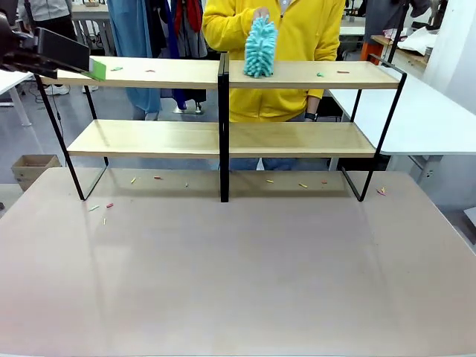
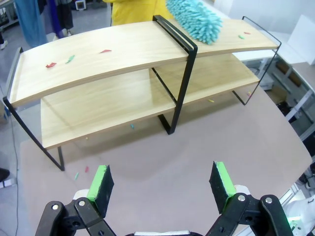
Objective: Clean the shelves.
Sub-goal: Clean a randomly selected level of the Shelf with the Duster, then clean another randomly selected level of the Shelf with the Duster.
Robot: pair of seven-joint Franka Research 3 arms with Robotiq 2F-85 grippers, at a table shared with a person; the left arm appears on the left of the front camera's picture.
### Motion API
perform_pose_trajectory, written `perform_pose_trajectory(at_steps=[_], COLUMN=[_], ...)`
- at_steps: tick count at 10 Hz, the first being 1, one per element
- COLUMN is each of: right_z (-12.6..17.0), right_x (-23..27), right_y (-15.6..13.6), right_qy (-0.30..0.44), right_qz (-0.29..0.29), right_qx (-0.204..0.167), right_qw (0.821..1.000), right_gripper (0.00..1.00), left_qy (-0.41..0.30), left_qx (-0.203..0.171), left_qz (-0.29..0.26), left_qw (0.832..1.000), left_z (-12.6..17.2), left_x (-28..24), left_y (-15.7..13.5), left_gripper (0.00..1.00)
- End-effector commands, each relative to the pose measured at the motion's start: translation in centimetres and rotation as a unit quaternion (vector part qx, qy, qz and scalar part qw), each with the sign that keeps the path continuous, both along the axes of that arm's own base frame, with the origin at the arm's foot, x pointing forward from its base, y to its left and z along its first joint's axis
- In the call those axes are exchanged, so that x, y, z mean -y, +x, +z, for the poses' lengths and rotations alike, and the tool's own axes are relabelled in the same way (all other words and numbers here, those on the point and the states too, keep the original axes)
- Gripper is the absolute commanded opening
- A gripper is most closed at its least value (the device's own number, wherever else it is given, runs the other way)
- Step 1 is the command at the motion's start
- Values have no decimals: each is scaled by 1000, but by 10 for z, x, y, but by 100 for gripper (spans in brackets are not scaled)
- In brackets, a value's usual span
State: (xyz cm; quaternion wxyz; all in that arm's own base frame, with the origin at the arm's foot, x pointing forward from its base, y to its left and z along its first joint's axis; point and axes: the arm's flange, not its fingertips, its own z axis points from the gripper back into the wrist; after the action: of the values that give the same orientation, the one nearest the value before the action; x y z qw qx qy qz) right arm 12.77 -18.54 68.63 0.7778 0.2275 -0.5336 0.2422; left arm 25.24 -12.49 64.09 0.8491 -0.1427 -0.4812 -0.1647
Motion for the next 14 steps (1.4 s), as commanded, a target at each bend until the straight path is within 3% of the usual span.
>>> perform_pose_trajectory(at_steps=[1,12,13,14], right_z=[5,0,6,6], right_x=[3,-1,-21,-56], right_y=[-10,-1,7,21], right_qy=[3,-1,-30,-48], right_qz=[2,5,75,111], right_qx=[-2,-3,17,0], right_qw=[1000,1000,997,993], right_gripper=[12,12,12,12], left_qy=[-1,-1,-1,-1], left_qx=[0,0,0,0], left_qz=[2,2,2,2], left_qw=[1000,1000,1000,1000], left_z=[0,0,0,0], left_x=[-1,-1,-1,-1], left_y=[1,1,1,1], left_gripper=[100,100,100,100])
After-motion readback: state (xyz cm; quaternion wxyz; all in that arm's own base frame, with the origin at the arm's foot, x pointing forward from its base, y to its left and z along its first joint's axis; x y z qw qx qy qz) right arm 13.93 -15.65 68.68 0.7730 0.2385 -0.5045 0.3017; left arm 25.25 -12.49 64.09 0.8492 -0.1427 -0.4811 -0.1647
